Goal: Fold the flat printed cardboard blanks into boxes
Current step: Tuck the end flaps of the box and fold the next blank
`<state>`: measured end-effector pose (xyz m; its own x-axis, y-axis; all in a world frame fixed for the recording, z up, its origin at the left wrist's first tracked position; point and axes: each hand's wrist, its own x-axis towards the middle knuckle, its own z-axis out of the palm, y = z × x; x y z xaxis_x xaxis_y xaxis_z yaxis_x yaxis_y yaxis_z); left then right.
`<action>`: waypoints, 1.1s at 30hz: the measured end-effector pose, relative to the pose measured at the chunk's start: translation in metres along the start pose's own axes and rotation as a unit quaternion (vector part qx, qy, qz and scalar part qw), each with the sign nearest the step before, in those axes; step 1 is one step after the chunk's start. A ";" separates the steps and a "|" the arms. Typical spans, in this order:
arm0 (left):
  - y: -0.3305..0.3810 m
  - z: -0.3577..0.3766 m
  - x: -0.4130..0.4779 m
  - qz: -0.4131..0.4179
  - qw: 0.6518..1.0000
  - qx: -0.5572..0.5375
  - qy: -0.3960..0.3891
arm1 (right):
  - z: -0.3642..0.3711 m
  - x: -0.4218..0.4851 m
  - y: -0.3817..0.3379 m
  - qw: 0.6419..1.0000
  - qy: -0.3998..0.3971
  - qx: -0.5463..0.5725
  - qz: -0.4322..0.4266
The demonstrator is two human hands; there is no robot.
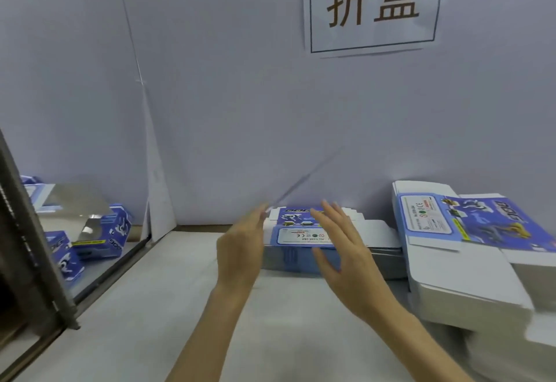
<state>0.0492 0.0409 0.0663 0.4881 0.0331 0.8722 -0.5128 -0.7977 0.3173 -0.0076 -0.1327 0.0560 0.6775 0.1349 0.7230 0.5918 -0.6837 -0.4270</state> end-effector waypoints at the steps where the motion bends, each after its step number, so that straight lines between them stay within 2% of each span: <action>1: 0.004 -0.009 0.005 -0.051 0.997 -0.030 0.043 | -0.004 0.002 -0.007 0.999 0.007 0.030 0.016; 3: 0.016 -0.022 0.011 -0.131 0.978 -0.130 0.095 | -0.012 0.005 -0.017 0.997 0.041 0.055 0.046; 5: 0.026 -0.033 0.016 -0.180 0.948 -0.240 0.101 | -0.018 0.008 -0.022 0.991 0.060 0.082 0.085; 8: 0.032 -0.040 0.018 -0.231 0.905 -0.355 0.033 | -0.025 0.009 -0.025 0.973 0.090 0.151 0.152; 11: 0.040 -0.041 0.013 -0.285 0.846 -0.448 -0.059 | -0.035 0.007 -0.026 0.929 0.141 0.259 0.225; 13: 0.045 -0.041 0.011 -0.309 0.810 -0.485 -0.117 | -0.042 0.005 -0.023 0.915 0.177 0.271 0.240; 14: 0.047 -0.040 0.010 -0.311 0.803 -0.488 -0.138 | -0.045 0.004 -0.020 0.911 0.194 0.275 0.237; 15: 0.050 -0.040 0.010 -0.308 0.812 -0.472 -0.150 | -0.049 0.003 -0.019 0.905 0.206 0.287 0.237; 16: 0.050 -0.036 0.009 -0.300 0.843 -0.419 -0.154 | -0.053 0.002 -0.016 0.900 0.209 0.299 0.240; 18: 0.052 -0.029 0.003 -0.271 0.924 -0.220 -0.159 | -0.057 0.001 -0.013 0.893 0.197 0.323 0.242; 19: 0.059 -0.030 0.001 -0.257 0.940 -0.157 -0.159 | -0.057 0.000 -0.014 0.894 0.196 0.329 0.233; 20: 0.066 -0.029 -0.001 -0.241 0.941 -0.158 -0.180 | -0.054 0.000 -0.016 0.899 0.202 0.323 0.215; 21: 0.074 -0.027 -0.003 -0.228 0.922 -0.234 -0.209 | -0.050 0.000 -0.019 0.908 0.210 0.309 0.191; 23: 0.093 -0.025 -0.005 -0.241 0.818 -0.443 -0.278 | -0.040 0.000 -0.030 0.928 0.199 0.291 0.122; 24: 0.101 -0.023 -0.008 -0.243 0.779 -0.506 -0.280 | -0.036 -0.001 -0.034 0.939 0.171 0.288 0.084; 25: 0.104 -0.020 -0.010 -0.248 0.766 -0.534 -0.259 | -0.034 -0.001 -0.038 0.950 0.129 0.281 0.052; 28: 0.100 -0.021 -0.005 -0.312 0.786 -0.521 -0.116 | -0.037 -0.001 -0.037 0.969 -0.012 0.244 0.031; 30: 0.084 -0.028 0.001 -0.335 0.776 -0.524 -0.101 | -0.043 -0.001 -0.030 0.970 0.007 0.231 0.078; 33: 0.059 -0.046 0.007 -0.279 0.787 -0.520 -0.181 | -0.051 -0.002 -0.021 0.977 0.088 0.143 0.135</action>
<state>-0.0098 0.0217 0.1077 0.9147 -0.1206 0.3857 -0.3561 0.2110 0.9103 -0.0430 -0.1553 0.0912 0.7553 -0.1648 0.6343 0.5167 -0.4457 -0.7310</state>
